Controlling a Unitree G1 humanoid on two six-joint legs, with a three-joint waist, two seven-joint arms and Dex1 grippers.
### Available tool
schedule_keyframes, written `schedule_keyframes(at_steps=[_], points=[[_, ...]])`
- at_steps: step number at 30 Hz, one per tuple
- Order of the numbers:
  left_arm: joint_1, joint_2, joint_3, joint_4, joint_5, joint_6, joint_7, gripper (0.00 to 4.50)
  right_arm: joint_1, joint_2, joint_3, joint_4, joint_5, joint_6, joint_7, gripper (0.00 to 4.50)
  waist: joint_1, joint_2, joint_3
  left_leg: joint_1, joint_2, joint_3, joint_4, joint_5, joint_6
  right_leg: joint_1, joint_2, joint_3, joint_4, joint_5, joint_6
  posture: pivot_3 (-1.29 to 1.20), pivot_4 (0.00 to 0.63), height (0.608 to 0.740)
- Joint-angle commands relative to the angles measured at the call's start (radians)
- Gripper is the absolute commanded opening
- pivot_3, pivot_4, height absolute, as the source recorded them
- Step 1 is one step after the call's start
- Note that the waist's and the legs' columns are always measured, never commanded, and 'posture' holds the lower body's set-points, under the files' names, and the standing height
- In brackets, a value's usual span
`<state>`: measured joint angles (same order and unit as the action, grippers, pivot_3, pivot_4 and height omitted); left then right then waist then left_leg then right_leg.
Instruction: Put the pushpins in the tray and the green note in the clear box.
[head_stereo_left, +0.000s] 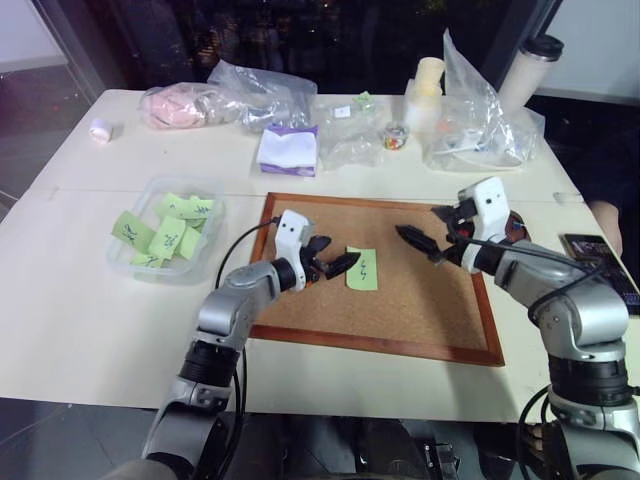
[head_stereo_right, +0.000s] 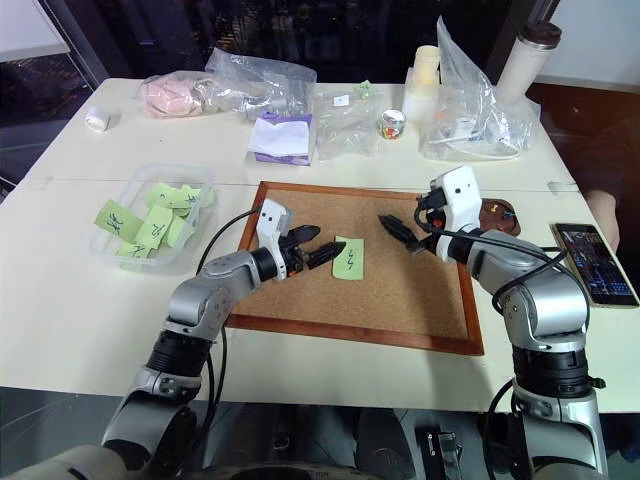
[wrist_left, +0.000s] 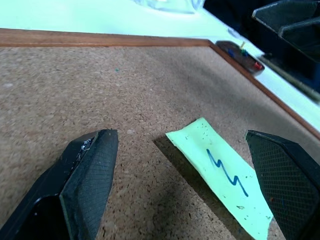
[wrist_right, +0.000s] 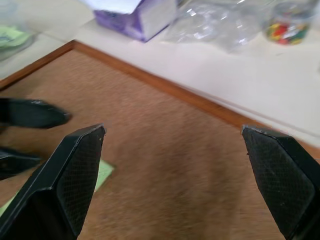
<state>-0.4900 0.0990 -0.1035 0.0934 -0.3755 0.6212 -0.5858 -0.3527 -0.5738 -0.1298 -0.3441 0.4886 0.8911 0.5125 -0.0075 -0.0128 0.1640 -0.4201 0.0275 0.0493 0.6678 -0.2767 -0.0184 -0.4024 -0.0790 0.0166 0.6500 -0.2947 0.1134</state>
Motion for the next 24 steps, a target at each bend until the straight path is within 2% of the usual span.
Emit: schedule_keyframes(at_steps=[1, 10, 21, 24], points=[[-0.012, -0.001, -0.018, -0.014, -0.036, 0.097, -0.017, 4.46, 0.046, -0.028, 0.041, -0.089, 0.012, 0.005, 0.034, 4.5, 0.0, 0.0, 0.0, 0.0, 0.0, 0.0, 0.0, 0.0, 0.0, 0.0, 0.0, 0.0, 0.0, 0.0, 0.0, 0.0, 0.15, 0.74], [-0.043, 0.021, -0.05, -0.01, -0.049, 0.239, -0.032, 4.46, 0.067, -0.051, 0.152, -0.064, -0.08, -0.055, 0.043, 4.5, -0.001, 0.0, 0.0, 0.002, -0.001, -0.001, 0.0, 0.0, 0.0, 0.003, 0.0, 0.0, -0.001, 0.0, 0.0, 0.0, 0.15, 0.74], [-0.046, 0.05, -0.134, 0.009, 0.031, 0.178, -0.048, 4.46, 0.069, -0.079, 0.292, -0.017, -0.247, -0.164, 0.057, 4.5, 0.0, 0.0, 0.0, 0.011, -0.001, -0.001, -0.001, -0.001, 0.001, 0.012, 0.0, -0.001, -0.003, 0.0, 0.0, 0.0, 0.15, 0.74], [-0.043, 0.053, -0.153, 0.005, 0.044, 0.151, -0.068, 3.68, 0.07, -0.091, 0.312, -0.014, -0.284, -0.183, 0.064, 4.5, 0.0, 0.0, 0.0, 0.011, -0.001, -0.001, 0.0, -0.001, 0.001, 0.012, 0.0, 0.0, -0.003, 0.0, 0.0, 0.0, 0.15, 0.74]])
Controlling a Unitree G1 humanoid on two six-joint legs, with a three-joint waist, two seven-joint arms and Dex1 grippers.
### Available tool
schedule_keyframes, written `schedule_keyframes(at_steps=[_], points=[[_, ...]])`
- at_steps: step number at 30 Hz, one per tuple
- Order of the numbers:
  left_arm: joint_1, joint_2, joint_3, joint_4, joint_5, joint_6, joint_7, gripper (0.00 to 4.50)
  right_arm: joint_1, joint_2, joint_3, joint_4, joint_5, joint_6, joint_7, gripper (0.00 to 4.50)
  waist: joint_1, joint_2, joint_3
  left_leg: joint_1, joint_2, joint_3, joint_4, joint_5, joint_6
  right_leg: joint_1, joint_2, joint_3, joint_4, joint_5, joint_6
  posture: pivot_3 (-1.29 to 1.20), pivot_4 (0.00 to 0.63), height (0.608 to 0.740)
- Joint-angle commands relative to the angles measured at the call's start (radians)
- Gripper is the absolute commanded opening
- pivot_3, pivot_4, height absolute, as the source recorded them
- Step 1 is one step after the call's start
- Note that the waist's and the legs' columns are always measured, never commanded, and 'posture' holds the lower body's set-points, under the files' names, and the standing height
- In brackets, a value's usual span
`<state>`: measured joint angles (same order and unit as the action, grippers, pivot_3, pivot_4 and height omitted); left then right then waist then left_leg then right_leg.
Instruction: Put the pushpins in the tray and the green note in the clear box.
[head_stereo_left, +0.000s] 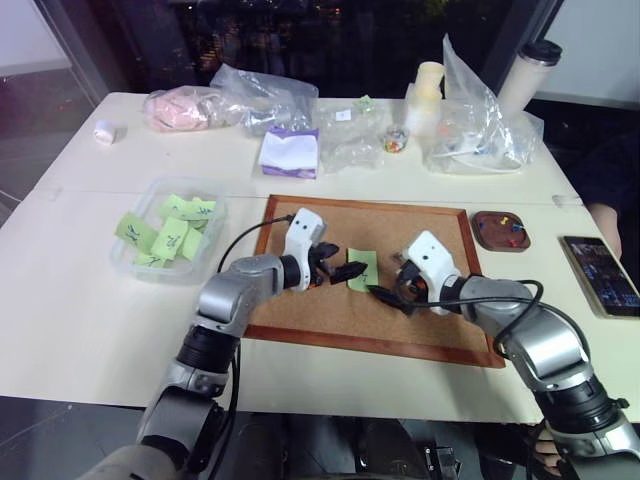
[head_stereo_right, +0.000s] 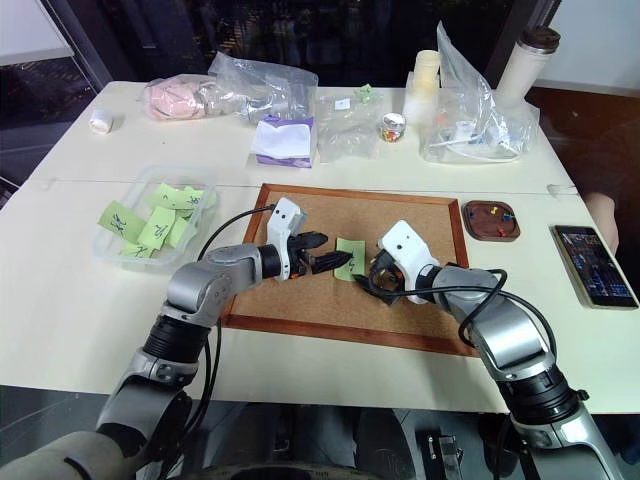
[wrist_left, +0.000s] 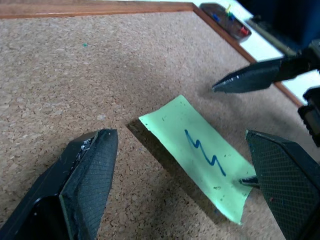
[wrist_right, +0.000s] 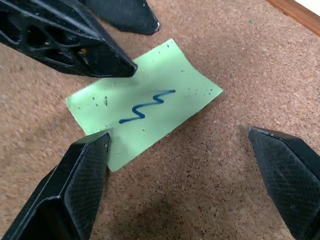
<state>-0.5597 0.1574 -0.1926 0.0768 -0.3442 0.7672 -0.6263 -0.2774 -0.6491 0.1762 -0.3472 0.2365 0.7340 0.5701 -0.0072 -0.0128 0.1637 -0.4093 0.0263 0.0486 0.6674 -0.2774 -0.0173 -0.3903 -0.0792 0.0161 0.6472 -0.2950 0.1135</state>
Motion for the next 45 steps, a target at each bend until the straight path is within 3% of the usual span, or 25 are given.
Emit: schedule_keyframes(at_steps=[1, 8, 19, 25, 31, 39, 45], points=[[0.027, -0.007, -0.064, 0.019, 0.012, 0.007, -0.032, 3.16, -0.003, -0.015, 0.007, -0.012, -0.037, -0.028, 0.009, 4.5, 0.0, 0.0, 0.0, 0.0, 0.0, 0.0, 0.0, 0.0, 0.0, 0.0, 0.0, 0.0, 0.0, 0.0, 0.0, 0.0, 0.15, 0.74], [0.019, -0.019, -0.115, 0.035, 0.052, -0.037, -0.06, 0.04, 0.007, -0.009, 0.008, -0.007, -0.064, -0.038, 0.019, 4.5, 0.001, 0.0, 0.0, 0.0, 0.0, 0.0, 0.0, 0.0, 0.0, 0.0, 0.0, 0.0, 0.0, 0.0, 0.0, 0.0, 0.15, 0.74], [0.033, -0.026, -0.086, 0.019, 0.055, -0.044, -0.058, 0.04, -0.002, -0.021, -0.05, -0.052, -0.053, -0.024, 0.041, 4.5, 0.015, 0.0, 0.0, 0.0, 0.0, 0.0, 0.0, 0.0, 0.001, 0.0, 0.0, 0.0, -0.001, 0.0, 0.0, 0.0, 0.15, 0.74], [0.054, -0.009, -0.052, -0.018, 0.032, -0.053, -0.066, 0.04, -0.037, -0.058, -0.25, -0.151, 0.076, 0.092, 0.079, 4.5, 0.017, 0.0, 0.0, 0.0, 0.0, 0.0, 0.0, -0.001, 0.001, -0.001, 0.0, 0.0, -0.001, 0.0, 0.0, 0.0, 0.15, 0.74], [0.085, 0.013, -0.028, -0.099, 0.007, -0.083, -0.091, 0.04, -0.039, -0.102, -0.322, -0.193, 0.145, 0.137, 0.107, 4.5, 0.012, -0.001, 0.0, 0.0, 0.0, 0.0, 0.0, -0.001, 0.001, -0.001, 0.0, 0.0, 0.0, 0.0, 0.0, 0.0, 0.15, 0.74], [0.22, 0.259, 0.174, -0.417, -0.207, -0.022, -0.243, 0.04, -0.004, -0.119, -0.32, -0.181, 0.163, 0.118, 0.119, 4.5, -0.005, -0.001, 0.001, 0.0, 0.004, 0.001, -0.001, 0.0, 0.001, -0.002, 0.0, 0.001, 0.0, 0.0, 0.0, 0.0, 0.15, 0.74], [0.202, 0.397, 0.392, -0.418, -0.315, 0.021, -0.213, 0.04, 0.013, -0.122, -0.295, -0.185, 0.181, 0.099, 0.15, 4.5, -0.005, -0.001, 0.001, 0.0, 0.004, 0.001, -0.001, 0.0, 0.001, -0.002, 0.0, 0.0, 0.0, 0.0, 0.0, 0.0, 0.15, 0.74]])
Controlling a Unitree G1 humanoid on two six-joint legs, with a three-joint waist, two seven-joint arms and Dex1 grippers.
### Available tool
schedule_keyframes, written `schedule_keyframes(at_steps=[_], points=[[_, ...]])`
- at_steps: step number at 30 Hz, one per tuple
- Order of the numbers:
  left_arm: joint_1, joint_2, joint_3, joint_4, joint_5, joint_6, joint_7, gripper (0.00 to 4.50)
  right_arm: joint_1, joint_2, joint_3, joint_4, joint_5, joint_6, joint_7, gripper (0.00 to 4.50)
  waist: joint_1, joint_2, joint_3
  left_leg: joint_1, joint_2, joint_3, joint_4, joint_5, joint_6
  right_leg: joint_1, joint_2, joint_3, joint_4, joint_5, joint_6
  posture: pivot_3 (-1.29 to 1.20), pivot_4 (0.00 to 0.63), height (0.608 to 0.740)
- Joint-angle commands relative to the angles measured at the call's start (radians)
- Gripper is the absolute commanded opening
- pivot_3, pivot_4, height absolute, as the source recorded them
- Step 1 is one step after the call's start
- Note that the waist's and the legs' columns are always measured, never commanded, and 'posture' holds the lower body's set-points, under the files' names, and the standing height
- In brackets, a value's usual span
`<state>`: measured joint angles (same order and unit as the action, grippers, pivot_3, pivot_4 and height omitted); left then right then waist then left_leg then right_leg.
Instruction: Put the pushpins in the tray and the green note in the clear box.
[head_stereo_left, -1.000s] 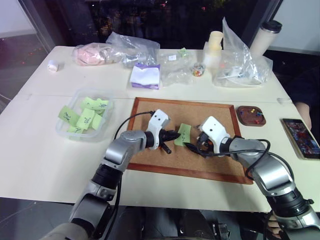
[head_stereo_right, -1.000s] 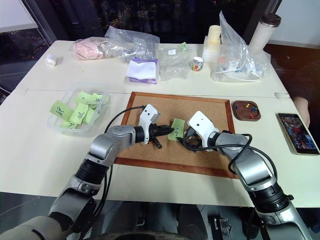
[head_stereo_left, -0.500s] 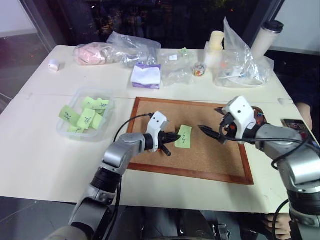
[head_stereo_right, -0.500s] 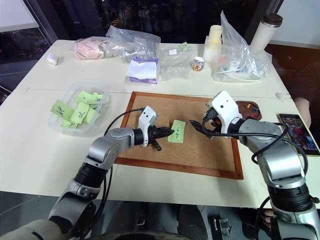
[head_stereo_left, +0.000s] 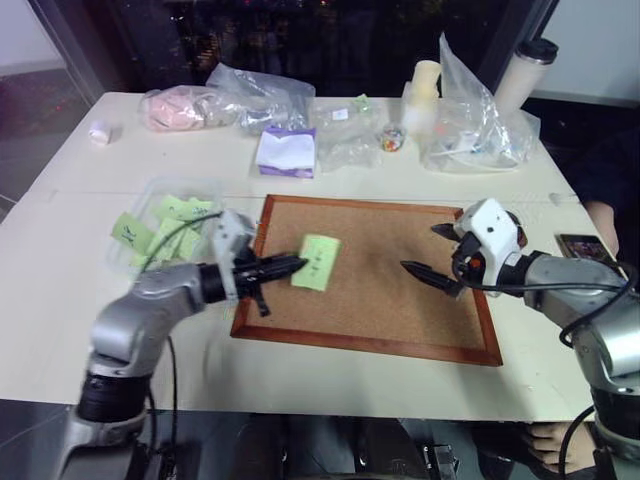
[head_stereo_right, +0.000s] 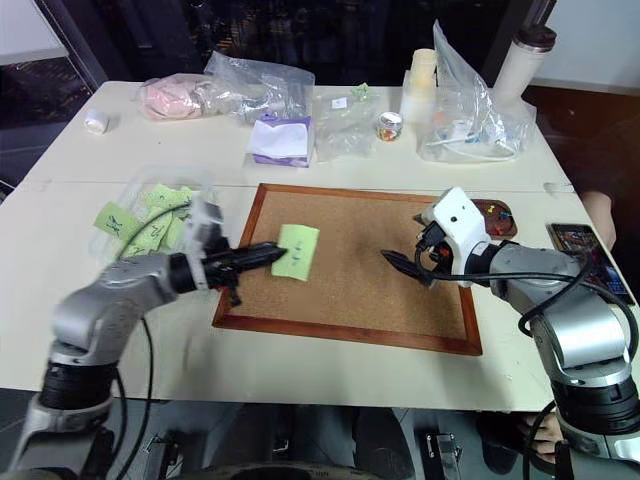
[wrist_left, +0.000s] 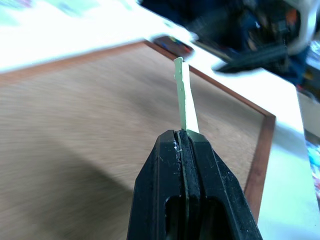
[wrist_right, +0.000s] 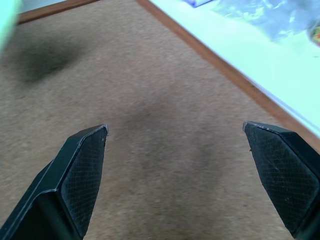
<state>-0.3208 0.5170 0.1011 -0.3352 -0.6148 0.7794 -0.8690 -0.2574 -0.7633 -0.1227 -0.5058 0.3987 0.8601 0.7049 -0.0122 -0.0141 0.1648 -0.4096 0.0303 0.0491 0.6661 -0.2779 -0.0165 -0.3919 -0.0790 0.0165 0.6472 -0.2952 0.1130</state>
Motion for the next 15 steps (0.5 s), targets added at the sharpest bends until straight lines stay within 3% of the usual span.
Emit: schedule_keyframes(at_steps=[1, 6, 15], points=[[-0.053, 0.053, 0.128, 0.021, -0.042, 0.011, 0.054, 0.04, -0.01, -0.004, 0.011, -0.03, 0.023, -0.027, 0.02, 4.5, 0.001, -0.001, 0.0, 0.0, 0.0, 0.0, 0.0, 0.0, 0.0, 0.0, 0.0, 0.0, 0.0, 0.0, 0.0, 0.0, 0.15, 0.74], [-0.109, 0.149, 0.234, 0.258, 0.051, -0.066, 0.143, 0.04, -0.027, 0.008, 0.068, -0.029, 0.022, -0.048, 0.025, 4.5, -0.003, -0.001, 0.0, 0.0, -0.002, 0.0, 0.0, 0.0, 0.0, 0.0, 0.0, 0.0, 0.0, 0.0, 0.0, 0.0, 0.15, 0.74], [-0.142, 0.211, 0.265, 0.557, 0.16, -0.221, 0.19, 0.04, -0.057, 0.003, 0.115, 0.016, 0.007, -0.085, 0.031, 4.5, 0.003, -0.004, 0.002, -0.001, -0.001, 0.001, 0.0, 0.0, 0.0, -0.001, 0.0, -0.001, 0.0, 0.0, 0.0, 0.0, 0.15, 0.74]])
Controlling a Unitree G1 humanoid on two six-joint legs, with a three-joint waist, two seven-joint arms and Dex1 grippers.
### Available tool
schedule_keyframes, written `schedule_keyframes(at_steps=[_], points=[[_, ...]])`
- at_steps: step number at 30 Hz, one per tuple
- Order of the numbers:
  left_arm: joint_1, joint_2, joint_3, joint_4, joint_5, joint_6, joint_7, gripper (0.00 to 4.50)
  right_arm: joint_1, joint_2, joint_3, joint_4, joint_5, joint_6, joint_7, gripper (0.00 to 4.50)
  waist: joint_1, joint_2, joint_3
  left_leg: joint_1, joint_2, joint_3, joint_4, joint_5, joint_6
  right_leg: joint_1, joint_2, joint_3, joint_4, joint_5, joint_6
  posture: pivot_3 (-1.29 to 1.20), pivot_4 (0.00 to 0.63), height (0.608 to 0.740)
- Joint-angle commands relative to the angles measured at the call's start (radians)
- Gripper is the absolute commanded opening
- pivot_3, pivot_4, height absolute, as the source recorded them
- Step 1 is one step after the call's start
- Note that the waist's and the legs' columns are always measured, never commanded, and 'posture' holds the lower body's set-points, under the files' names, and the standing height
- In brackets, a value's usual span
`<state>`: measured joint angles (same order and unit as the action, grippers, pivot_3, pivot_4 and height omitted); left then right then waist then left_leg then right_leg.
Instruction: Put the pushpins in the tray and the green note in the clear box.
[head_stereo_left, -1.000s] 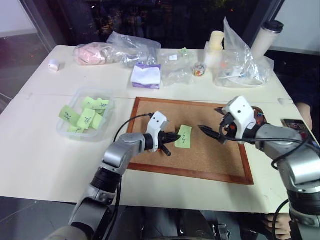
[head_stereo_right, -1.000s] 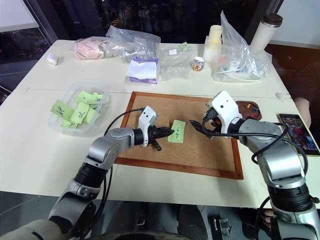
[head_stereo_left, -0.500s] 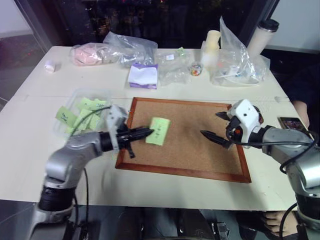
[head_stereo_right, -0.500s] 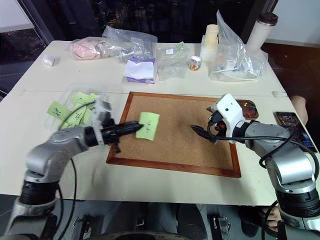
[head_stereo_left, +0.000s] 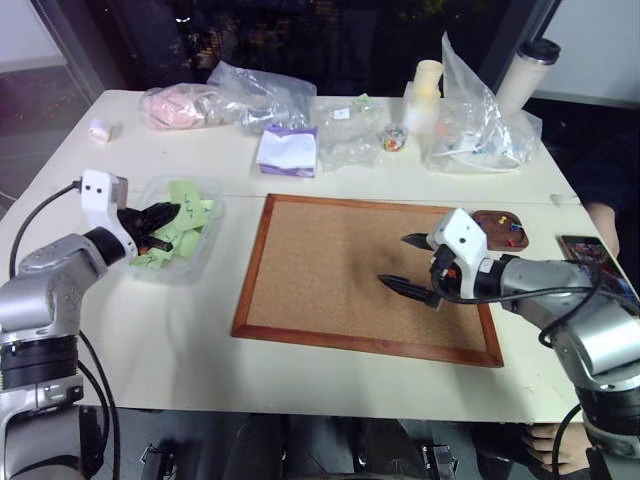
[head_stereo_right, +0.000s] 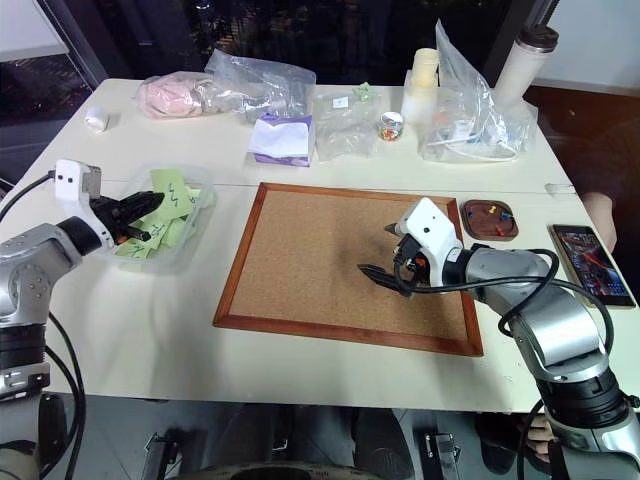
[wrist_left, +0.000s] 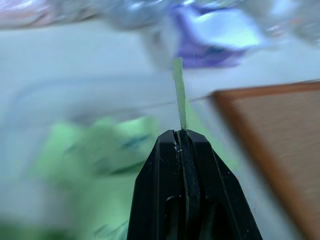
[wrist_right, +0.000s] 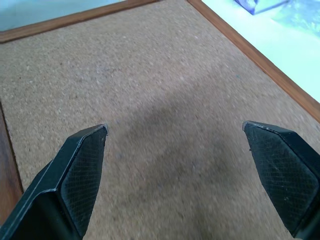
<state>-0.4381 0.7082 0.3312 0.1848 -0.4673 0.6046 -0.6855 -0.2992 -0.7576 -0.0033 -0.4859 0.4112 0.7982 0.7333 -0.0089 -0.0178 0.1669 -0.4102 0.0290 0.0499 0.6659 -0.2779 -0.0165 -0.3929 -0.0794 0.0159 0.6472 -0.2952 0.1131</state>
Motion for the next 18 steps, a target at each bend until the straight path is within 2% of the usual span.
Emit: schedule_keyframes(at_steps=[1, 4, 11, 16, 18], points=[[-0.029, 0.022, 0.035, 0.056, 0.018, -0.057, 0.01, 0.04, -0.016, -0.003, -0.003, -0.001, -0.005, -0.025, 0.003, 4.5, 0.0, 0.0, 0.0, 0.0, 0.0, 0.0, 0.0, 0.0, 0.0, 0.0, 0.0, 0.0, 0.0, 0.0, 0.0, 0.0, 0.15, 0.74], [-0.032, 0.025, 0.028, 0.073, 0.024, -0.072, 0.004, 1.02, -0.015, -0.006, -0.002, 0.006, -0.007, -0.033, 0.008, 4.5, -0.002, -0.001, 0.001, 0.0, 0.001, 0.0, 0.0, 0.0, 0.0, 0.0, 0.0, 0.0, 0.0, 0.0, 0.0, 0.0, 0.15, 0.74], [-0.025, 0.039, 0.022, -0.078, -0.093, 0.018, -0.116, 4.42, -0.011, -0.041, -0.038, 0.057, -0.013, -0.061, 0.03, 4.5, -0.003, -0.001, 0.001, 0.0, 0.002, 0.001, 0.0, 0.0, 0.0, 0.0, 0.0, 0.0, 0.001, 0.0, 0.0, 0.0, 0.15, 0.74], [0.004, 0.035, -0.025, -0.244, -0.157, 0.06, -0.189, 4.42, -0.002, -0.068, -0.07, 0.083, -0.007, -0.08, 0.05, 4.5, -0.003, -0.001, 0.001, 0.0, 0.002, 0.001, 0.0, 0.0, 0.0, 0.0, 0.0, 0.0, 0.0, 0.0, 0.0, 0.0, 0.15, 0.74], [0.012, 0.028, -0.079, -0.32, -0.168, 0.065, -0.219, 4.42, 0.003, -0.076, -0.1, 0.091, 0.01, -0.08, 0.064, 4.5, -0.003, -0.001, 0.001, 0.0, 0.002, 0.001, 0.0, 0.0, 0.0, 0.0, 0.0, 0.0, 0.001, 0.0, 0.0, 0.0, 0.15, 0.74]])
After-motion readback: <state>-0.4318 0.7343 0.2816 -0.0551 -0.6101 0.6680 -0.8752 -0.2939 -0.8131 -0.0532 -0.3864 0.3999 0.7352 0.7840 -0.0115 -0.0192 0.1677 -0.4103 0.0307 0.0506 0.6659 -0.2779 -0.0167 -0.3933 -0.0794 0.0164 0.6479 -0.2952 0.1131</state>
